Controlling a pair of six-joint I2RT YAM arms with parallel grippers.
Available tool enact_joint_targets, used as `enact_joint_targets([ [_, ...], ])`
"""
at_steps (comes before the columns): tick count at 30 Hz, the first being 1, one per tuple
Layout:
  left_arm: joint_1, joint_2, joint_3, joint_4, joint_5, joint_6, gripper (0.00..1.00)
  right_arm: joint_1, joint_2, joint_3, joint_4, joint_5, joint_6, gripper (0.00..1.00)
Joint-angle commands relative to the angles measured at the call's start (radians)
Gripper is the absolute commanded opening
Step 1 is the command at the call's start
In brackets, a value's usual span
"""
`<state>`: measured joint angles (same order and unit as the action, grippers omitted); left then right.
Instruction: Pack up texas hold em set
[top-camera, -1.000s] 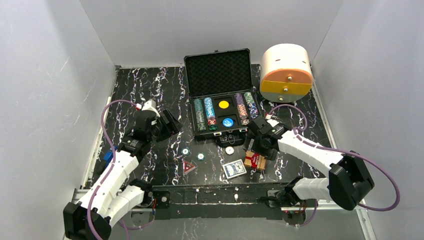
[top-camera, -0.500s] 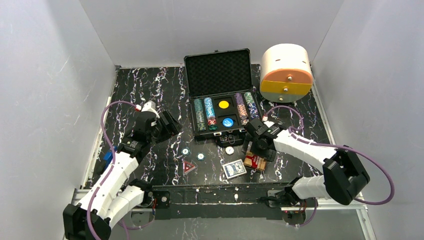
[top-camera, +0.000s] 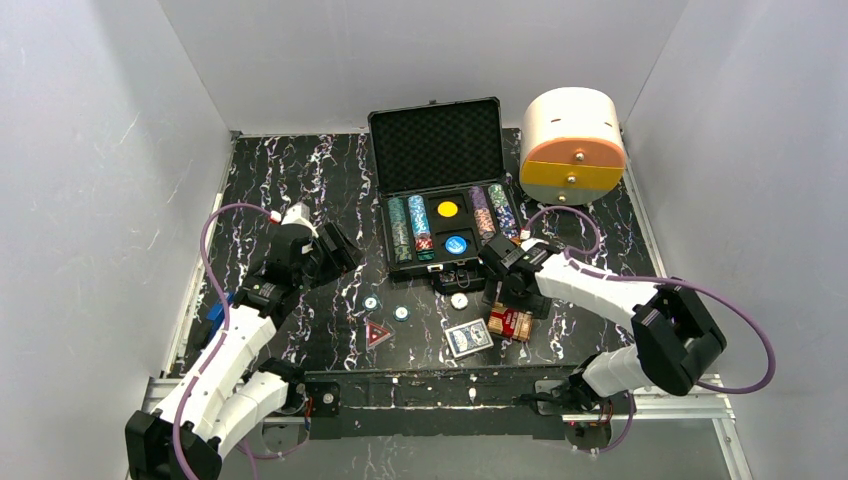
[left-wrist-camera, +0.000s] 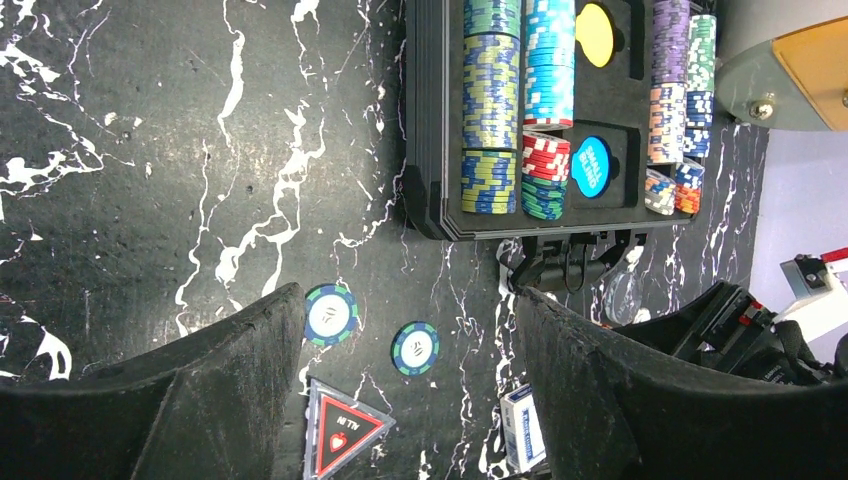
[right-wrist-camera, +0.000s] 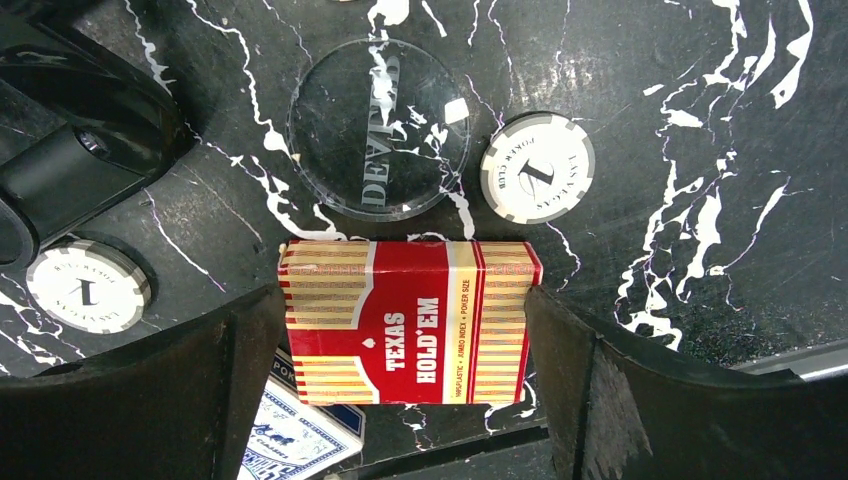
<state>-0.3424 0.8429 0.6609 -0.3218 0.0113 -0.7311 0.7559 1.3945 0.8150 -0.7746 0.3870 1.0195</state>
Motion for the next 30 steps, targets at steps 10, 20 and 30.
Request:
enact_joint_targets([
  [10,-0.002,-0.004,-0.006,-0.031,-0.033,0.008,0.76,0.006,-0.033,-0.102,0.123,-0.086,-0.009,0.99],
  [20,-0.002,0.017,0.011,-0.016,0.038,0.032,0.77,0.006,-0.053,0.009,0.035,0.011,-0.123,0.99],
  [30,-0.002,0.004,0.008,-0.018,0.015,0.035,0.77,0.002,-0.204,0.135,0.125,-0.332,-0.694,0.99],
])
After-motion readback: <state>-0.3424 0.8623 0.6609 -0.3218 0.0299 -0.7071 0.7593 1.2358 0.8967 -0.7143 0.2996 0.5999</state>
